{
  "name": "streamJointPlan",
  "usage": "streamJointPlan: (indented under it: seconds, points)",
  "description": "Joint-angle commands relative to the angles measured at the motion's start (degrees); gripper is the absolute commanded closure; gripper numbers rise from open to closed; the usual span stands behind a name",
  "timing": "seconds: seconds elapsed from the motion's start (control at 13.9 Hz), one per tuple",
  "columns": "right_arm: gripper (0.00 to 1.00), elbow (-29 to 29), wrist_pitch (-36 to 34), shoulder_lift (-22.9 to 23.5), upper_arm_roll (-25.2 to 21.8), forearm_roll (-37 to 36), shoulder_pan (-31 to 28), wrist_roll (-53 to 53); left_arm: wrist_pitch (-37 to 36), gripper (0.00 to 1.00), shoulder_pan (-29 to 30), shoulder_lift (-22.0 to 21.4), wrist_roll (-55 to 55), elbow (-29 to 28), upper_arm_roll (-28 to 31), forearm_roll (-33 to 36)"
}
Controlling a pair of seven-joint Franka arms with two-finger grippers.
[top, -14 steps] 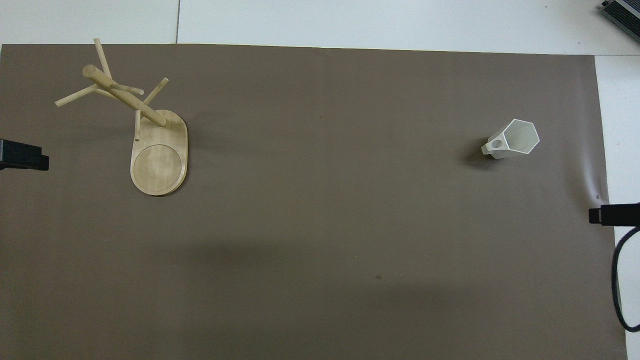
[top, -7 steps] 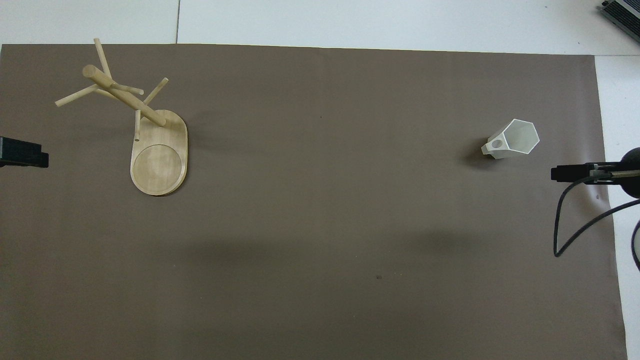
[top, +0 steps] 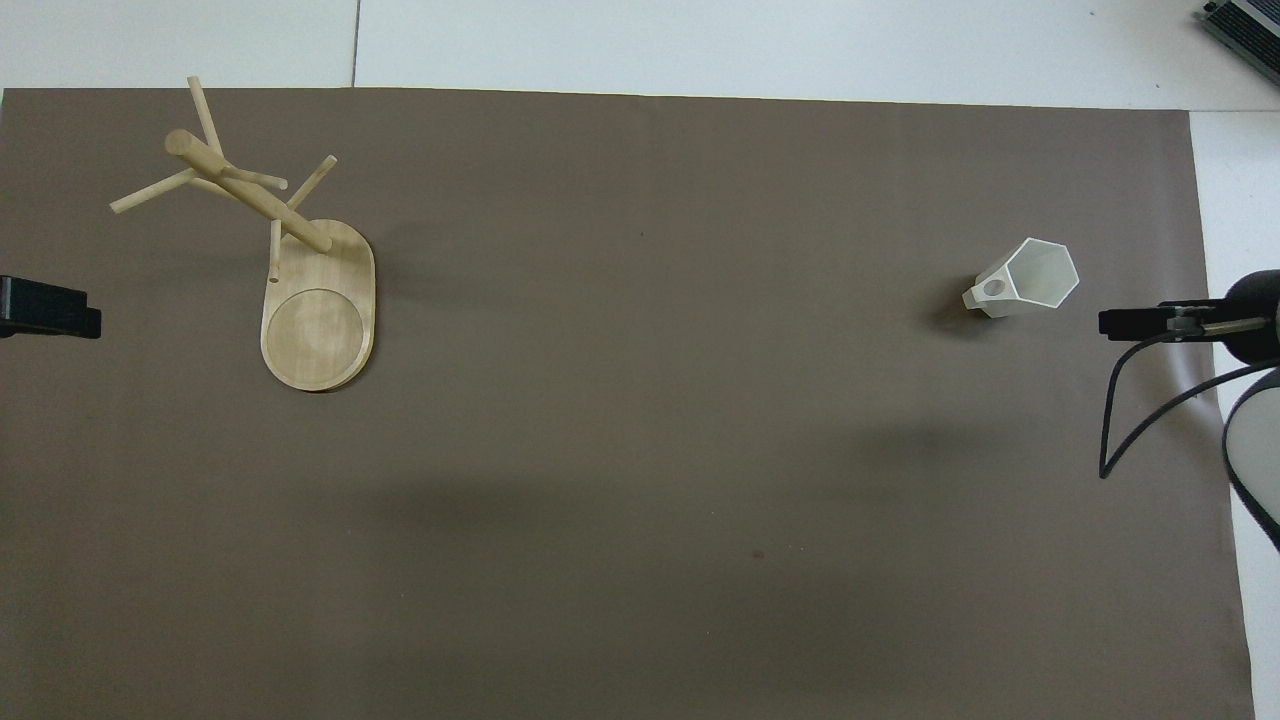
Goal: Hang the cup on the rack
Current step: 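Reach the right gripper toward the white hexagonal cup, then close the right gripper on the white cup's rim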
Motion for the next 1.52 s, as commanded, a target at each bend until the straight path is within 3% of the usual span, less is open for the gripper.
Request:
streamJointPlan:
  seconds: [0.0,0.29,0.72,1.44]
  points:
    - [0.0,-0.2,5.4,4.5,0.6,-0.5,-1.1,-1.2,1.6,0.0,0.0,-1.6,-0.8,-2.0,0.0,0.9]
    - [0.0,-0.1,12.7,9.8,0.5,-0.5,-1.1,-1.3,2.2,0.0,-0.1,-1.6,-0.7,-1.9,0.0,0.9]
    - [0.02,-0.3,13.0,10.3,0.6,-0.5,-1.0,-1.2,1.0,0.0,-0.8,-0.9,-0.2,-0.4,0.0,0.4]
    - [0.77,-0.2,11.9,10.2,0.6,-1.0,-0.3,-1.2,0.3,0.0,-0.8,-0.2,0.0,1.1,-0.1,0.9]
